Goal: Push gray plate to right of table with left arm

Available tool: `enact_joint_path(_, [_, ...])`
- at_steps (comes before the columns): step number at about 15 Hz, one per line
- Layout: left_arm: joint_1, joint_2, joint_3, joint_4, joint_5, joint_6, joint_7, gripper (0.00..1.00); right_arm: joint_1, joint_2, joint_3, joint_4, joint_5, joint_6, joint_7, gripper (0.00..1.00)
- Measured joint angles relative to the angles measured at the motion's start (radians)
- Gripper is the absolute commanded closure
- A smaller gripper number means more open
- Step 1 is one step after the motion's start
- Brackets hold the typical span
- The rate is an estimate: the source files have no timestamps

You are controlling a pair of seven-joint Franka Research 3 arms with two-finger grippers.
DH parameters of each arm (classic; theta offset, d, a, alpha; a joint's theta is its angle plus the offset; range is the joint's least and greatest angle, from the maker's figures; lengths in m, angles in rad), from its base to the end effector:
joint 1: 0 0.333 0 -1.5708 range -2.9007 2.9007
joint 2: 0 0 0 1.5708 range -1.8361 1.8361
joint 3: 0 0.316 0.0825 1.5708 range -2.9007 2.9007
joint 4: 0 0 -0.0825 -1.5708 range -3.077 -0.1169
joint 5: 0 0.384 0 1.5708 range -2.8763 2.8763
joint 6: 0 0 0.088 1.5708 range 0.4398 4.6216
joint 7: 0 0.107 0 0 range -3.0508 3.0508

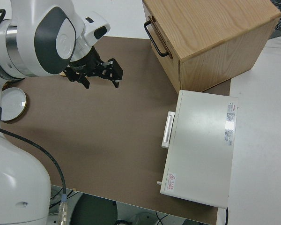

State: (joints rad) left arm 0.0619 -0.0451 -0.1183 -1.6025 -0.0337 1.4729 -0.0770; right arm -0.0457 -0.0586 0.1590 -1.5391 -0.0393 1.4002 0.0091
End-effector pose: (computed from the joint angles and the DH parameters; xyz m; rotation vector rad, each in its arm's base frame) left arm 0.5286 -0.0352 0.6259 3.1159 0.0297 -0.1349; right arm 0.5151 0.0567 0.6561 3.0824 0.1519 -0.1203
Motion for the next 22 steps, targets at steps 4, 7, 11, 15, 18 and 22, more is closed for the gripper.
enact_joint_path(4, [0.007,-0.002,-0.005,0.0,0.021,0.011,0.0,0.01,0.0,0.0,0.0,0.0,0.0,0.0,0.0,0.005])
enact_joint_path(7, [0.007,-0.006,-0.009,0.0,0.023,0.011,0.0,0.01,0.0,0.0,0.0,0.0,0.0,0.0,0.0,0.005])
enact_joint_path(11, [0.007,-0.007,-0.007,0.0,0.025,0.011,0.0,0.01,0.0,0.0,0.0,0.0,0.0,0.0,0.0,0.005])
enact_joint_path(15, [0.007,-0.007,-0.009,0.0,0.025,0.011,0.0,0.01,0.0,0.0,0.0,0.0,0.0,0.0,0.0,0.005])
enact_joint_path(18, [0.007,-0.007,-0.012,0.0,0.025,0.01,0.001,0.01,0.0,0.0,0.0,0.0,0.0,0.0,0.0,0.005])
enact_joint_path(22, [0.008,-0.009,-0.015,-0.01,0.022,0.005,0.001,0.01,0.0,0.0,0.0,0.0,0.0,0.0,0.0,0.005])
